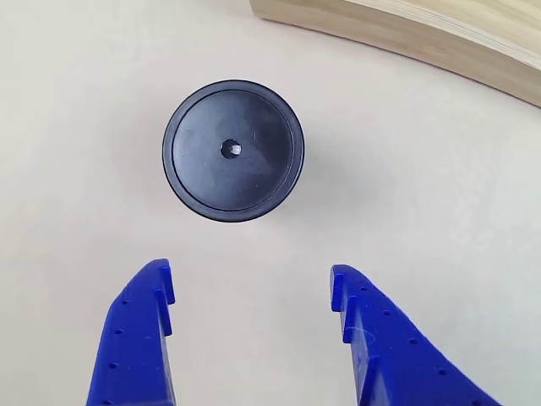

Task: Place the black cylinder in the wooden box then return to rest.

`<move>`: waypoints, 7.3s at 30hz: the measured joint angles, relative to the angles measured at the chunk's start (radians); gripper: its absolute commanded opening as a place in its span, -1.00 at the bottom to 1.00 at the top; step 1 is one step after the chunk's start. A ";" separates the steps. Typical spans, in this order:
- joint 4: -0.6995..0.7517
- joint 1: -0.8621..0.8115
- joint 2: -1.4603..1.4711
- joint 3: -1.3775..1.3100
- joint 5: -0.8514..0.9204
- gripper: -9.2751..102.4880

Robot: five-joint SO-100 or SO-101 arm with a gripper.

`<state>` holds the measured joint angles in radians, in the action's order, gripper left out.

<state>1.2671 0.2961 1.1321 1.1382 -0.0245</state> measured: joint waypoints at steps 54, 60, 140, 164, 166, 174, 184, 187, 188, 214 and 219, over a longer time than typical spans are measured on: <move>-0.322 0.025 -0.362 -0.091 -0.081 -0.24; -0.354 0.025 -0.380 -0.091 -0.092 -0.24; -0.097 -0.054 -0.465 -0.538 -0.031 -0.46; -0.218 -0.319 -0.982 -0.887 -0.048 -0.46; -0.230 -0.327 -1.008 -0.888 -0.048 -0.46; -0.279 -0.337 -1.095 -0.891 -0.049 -0.46; -0.331 -0.337 -1.169 -0.891 -0.049 -0.46; -0.344 -0.337 -1.189 -0.891 -0.049 -0.46; -0.348 -0.337 -1.193 -0.891 -0.049 -0.46; -0.368 -0.364 -1.255 -0.925 -0.067 -0.34; -0.368 -0.367 -1.256 -0.925 -0.074 -0.27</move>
<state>0.8989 -0.0706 -0.1243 0.2132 -0.0982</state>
